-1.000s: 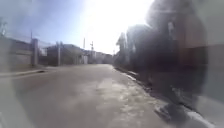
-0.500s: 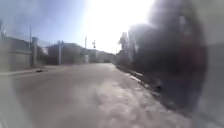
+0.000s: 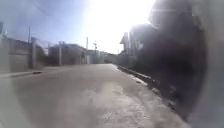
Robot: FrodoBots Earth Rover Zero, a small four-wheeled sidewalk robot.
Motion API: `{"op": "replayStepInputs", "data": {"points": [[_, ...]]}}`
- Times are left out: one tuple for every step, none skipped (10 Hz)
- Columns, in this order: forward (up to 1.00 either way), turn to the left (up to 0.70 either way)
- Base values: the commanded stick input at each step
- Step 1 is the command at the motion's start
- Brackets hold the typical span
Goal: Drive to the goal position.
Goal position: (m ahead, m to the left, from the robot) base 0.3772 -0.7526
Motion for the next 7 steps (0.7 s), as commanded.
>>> {"op": "replayStepInputs", "data": {"points": [[0.82, 0.0], [0.13, 0.0], [0.09, 0.0], [0.69, 0.0], [0.84, 0.0], [0.88, 0.0], [0.91, 0.0]]}}
